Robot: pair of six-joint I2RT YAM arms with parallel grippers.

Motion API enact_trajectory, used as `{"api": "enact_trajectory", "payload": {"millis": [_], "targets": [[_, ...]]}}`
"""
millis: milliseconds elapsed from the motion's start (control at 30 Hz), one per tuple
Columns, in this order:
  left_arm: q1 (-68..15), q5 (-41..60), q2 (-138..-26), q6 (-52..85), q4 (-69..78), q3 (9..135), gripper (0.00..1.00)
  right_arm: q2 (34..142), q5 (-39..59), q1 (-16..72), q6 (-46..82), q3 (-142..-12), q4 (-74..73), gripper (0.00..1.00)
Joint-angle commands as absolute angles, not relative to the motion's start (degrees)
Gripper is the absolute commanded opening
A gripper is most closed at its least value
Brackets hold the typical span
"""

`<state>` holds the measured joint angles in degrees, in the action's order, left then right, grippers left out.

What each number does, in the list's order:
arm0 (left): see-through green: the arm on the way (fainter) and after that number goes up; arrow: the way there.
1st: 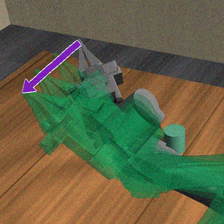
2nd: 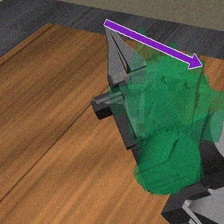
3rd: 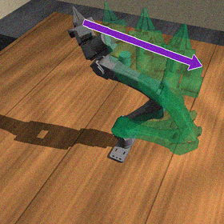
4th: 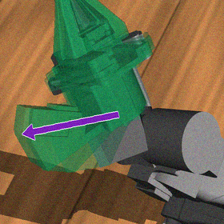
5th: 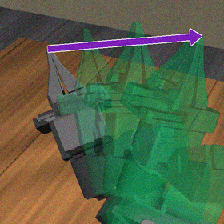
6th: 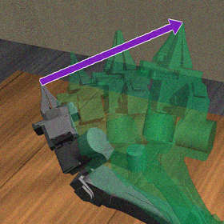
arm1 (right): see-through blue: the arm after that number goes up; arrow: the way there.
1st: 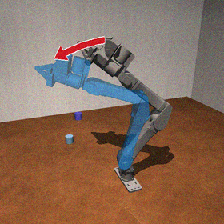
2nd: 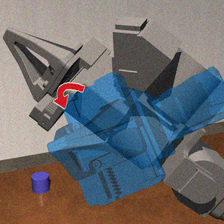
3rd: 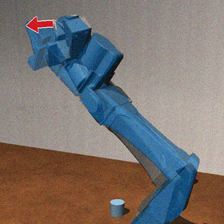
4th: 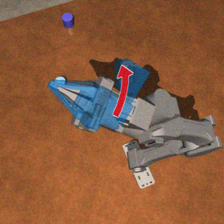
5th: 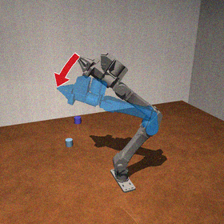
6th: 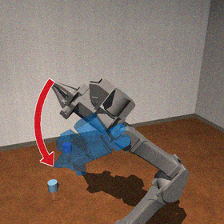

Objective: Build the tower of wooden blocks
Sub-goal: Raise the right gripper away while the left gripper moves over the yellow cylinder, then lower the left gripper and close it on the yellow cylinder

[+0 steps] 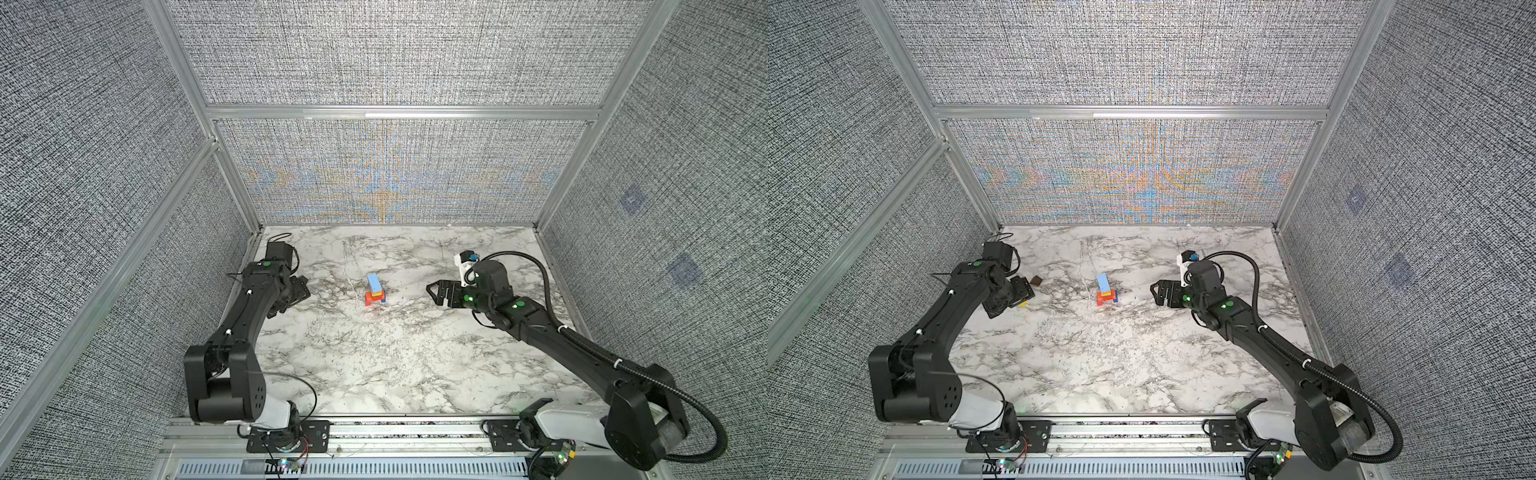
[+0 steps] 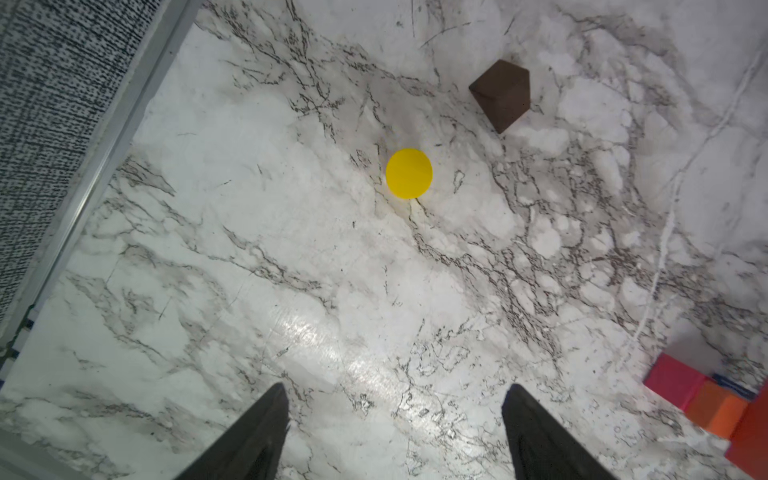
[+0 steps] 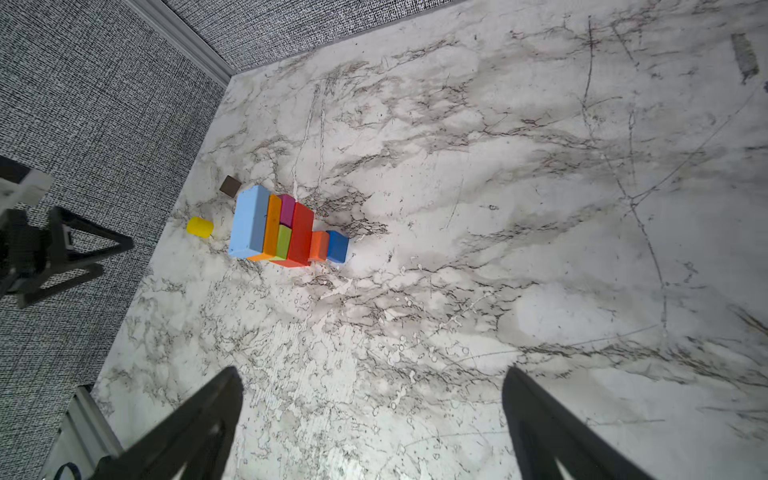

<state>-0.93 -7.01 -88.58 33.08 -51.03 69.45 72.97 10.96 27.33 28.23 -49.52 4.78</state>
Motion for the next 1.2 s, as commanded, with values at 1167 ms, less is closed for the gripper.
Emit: {"api": "enact_trajectory", "payload": {"millis": [1167], "targets": [[3.30,-10.38,-116.68,30.26,-42.46,83.20,0.62,79.20,21.12,26.75,33.90,-49.84,-3.96,0.99]]}}
